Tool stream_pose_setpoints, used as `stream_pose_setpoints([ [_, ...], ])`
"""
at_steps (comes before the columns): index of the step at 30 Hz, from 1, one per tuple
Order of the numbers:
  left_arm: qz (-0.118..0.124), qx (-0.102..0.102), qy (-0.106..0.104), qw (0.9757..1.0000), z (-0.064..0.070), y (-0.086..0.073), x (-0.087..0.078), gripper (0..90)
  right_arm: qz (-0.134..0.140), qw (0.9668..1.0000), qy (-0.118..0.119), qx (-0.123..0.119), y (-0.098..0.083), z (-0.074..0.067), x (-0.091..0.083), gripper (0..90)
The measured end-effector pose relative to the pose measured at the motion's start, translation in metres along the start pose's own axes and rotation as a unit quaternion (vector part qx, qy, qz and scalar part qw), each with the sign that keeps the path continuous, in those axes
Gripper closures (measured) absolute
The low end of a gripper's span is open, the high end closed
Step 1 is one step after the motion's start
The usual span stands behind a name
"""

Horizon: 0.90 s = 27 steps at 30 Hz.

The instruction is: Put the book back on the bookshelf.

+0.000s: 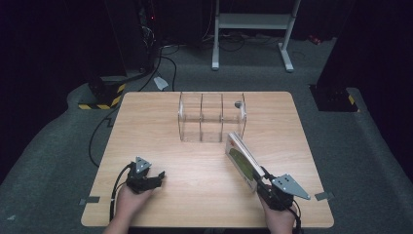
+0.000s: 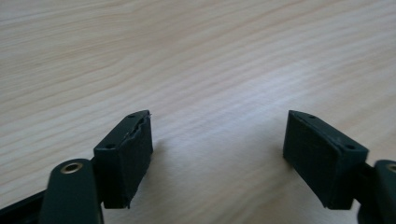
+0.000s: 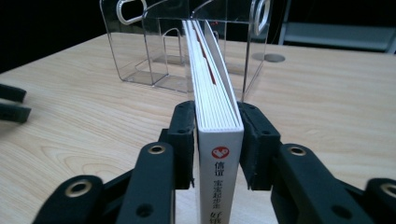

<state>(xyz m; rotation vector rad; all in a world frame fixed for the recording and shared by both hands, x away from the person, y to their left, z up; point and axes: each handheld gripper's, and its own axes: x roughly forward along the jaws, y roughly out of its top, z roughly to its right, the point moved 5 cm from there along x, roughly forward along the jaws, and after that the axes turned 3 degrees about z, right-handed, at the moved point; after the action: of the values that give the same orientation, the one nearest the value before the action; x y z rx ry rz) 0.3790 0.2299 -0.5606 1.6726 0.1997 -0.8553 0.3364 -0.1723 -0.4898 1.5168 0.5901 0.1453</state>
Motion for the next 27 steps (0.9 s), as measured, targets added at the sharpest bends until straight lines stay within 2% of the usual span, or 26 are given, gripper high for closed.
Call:
stream_pose_setpoints([
  [1,-0.001,0.005,0.001,1.0,0.0003,-0.0006,-0.0009,21.8,-0.002,1.0,-0.002,0.002,-0.0013,-0.0007,0.0004,67.3],
  [3,-0.002,-0.005,-0.004,1.0,-0.0011,-0.0029,-0.0023,20.2,-0.005,1.0,-0.004,-0.001,-0.0023,-0.002,0.0014,65.2],
  [6,-0.003,-0.003,0.0,1.0,-0.0025,-0.0028,-0.0019,18.0,-0.014,0.9999,-0.004,-0.005,-0.0036,-0.0049,0.0044,63.0],
  [11,-0.003,-0.009,-0.002,1.0,-0.0027,-0.003,-0.0014,17.9,-0.018,0.9998,-0.002,-0.008,-0.0036,-0.0049,0.005,60.0],
  [13,-0.003,-0.01,-0.004,0.9999,-0.0027,-0.003,-0.0013,18.1,-0.026,0.9996,-0.014,-0.001,-0.0033,-0.0038,0.0053,58.4],
  [17,-0.003,-0.012,-0.006,0.9999,-0.0027,-0.003,-0.001,18.3,-0.033,0.9992,-0.019,-0.01,-0.0027,-0.0054,0.0054,58.7],
  [20,-0.004,-0.012,-0.007,0.9999,-0.0029,-0.0029,-0.0009,18.5,-0.03,0.9994,-0.017,-0.009,-0.0009,-0.006,0.0061,59.1],
  [23,-0.004,-0.012,-0.008,0.9999,-0.003,-0.003,-0.001,18.6,-0.027,0.9996,-0.002,-0.005,0.0015,-0.0067,0.0094,58.6],
  [27,-0.004,-0.013,-0.008,0.9999,-0.0028,-0.0032,-0.0011,18.7,-0.01,0.9999,-0.01,-0.009,0.0018,-0.0068,0.0092,61.9],
])
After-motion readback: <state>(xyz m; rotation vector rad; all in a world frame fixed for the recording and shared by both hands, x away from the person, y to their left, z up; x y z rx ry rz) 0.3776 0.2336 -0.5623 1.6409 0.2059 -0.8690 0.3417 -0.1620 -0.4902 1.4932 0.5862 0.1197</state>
